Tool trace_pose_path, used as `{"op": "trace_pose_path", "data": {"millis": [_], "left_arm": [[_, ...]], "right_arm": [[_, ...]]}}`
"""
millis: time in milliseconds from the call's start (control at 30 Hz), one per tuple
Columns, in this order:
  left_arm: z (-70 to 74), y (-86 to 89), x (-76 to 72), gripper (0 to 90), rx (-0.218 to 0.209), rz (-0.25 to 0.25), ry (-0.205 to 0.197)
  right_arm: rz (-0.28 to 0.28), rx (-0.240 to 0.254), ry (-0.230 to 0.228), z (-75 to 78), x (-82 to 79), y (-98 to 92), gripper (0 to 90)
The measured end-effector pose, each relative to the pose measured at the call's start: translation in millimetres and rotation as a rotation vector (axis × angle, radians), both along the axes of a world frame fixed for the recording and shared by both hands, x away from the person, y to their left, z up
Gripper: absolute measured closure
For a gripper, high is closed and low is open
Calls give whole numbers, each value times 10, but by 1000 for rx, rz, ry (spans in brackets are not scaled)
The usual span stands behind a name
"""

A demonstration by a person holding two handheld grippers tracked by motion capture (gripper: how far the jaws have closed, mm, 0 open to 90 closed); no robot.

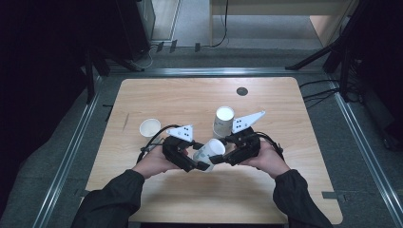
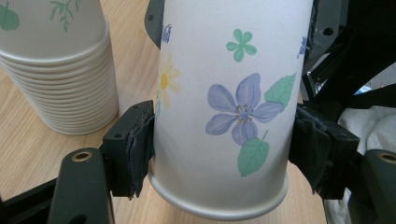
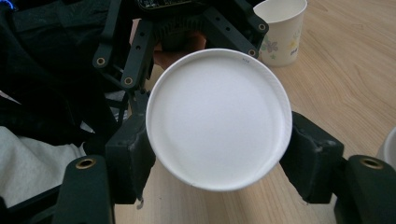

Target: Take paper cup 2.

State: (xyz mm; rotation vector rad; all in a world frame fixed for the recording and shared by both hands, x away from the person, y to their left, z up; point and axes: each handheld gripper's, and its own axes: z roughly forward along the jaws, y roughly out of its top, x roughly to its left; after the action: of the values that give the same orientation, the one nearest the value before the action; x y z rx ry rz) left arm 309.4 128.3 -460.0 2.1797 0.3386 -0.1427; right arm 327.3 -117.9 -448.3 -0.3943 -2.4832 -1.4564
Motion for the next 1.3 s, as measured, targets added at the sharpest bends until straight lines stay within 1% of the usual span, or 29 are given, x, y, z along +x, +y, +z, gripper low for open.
{"op": "trace_pose_path", "data": {"millis": [67, 100, 167, 200, 267, 400, 500, 533, 633, 700, 733, 767, 833, 867, 900, 933, 1000, 1033, 1100, 1133, 1200, 1300], "left_arm": [[6, 9, 1, 277, -8, 4, 4], [12, 16, 3, 277, -6, 8, 1], [21, 32, 9, 277, -4, 9, 3], [27, 40, 9, 277, -3, 13, -1], [41, 66, 11, 277, -5, 16, -1], [83, 117, 23, 277, -3, 26, -6], [139, 167, 36, 276, 20, 29, -8], [158, 182, 39, 276, 32, 29, -15], [216, 213, 47, 276, 64, 29, -24], [255, 228, 63, 276, 60, 29, -14], [282, 234, 73, 276, 68, 28, -23], [305, 233, 82, 276, 67, 32, -20], [356, 230, 114, 276, 78, 22, -17], [384, 220, 138, 276, 95, 13, -12], [398, 210, 143, 276, 105, 18, -19], [419, 197, 163, 276, 125, 6, -17], [443, 175, 177, 275, 151, -10, -21], [451, 162, 184, 275, 165, -19, -10], [470, 136, 189, 275, 200, -31, -27], [476, 124, 193, 274, 208, -34, -20], [492, 114, 203, 274, 218, -46, -19], [499, 102, 202, 274, 235, -48, -26]], "right_arm": [[0, 0, 0, 0, 0, -4, 305], [0, 0, -1, 3, -3, -9, 300], [5, 0, -15, 3, -11, -18, 279], [6, -9, -27, 1, -19, -26, 273], [7, -13, -31, -3, -23, -30, 271], [-12, -36, -40, -22, -37, -69, 266], [-30, -55, -49, -44, -56, -111, 266], [-34, -62, -52, -47, -66, -124, 266], [-52, -67, -78, -51, -112, -159, 271], [-58, -73, -85, -62, -133, -174, 274], [-51, -70, -82, -73, -141, -181, 276], [-53, -76, -86, -82, -153, -188, 276], [-58, -88, -88, -100, -162, -190, 276], [-66, -92, -91, -107, -167, -190, 276], [-78, -99, -95, -114, -168, -188, 277], [-87, -103, -98, -119, -169, -188, 279], [-106, -114, -103, -126, -168, -196, 281], [-115, -113, -103, -130, -167, -203, 282], [-129, -114, -107, -134, -161, -219, 282], [-136, -114, -113, -136, -159, -226, 282], [-146, -110, -121, -133, -163, -238, 282], [-151, -98, -128, -123, -157, -247, 284]]}}
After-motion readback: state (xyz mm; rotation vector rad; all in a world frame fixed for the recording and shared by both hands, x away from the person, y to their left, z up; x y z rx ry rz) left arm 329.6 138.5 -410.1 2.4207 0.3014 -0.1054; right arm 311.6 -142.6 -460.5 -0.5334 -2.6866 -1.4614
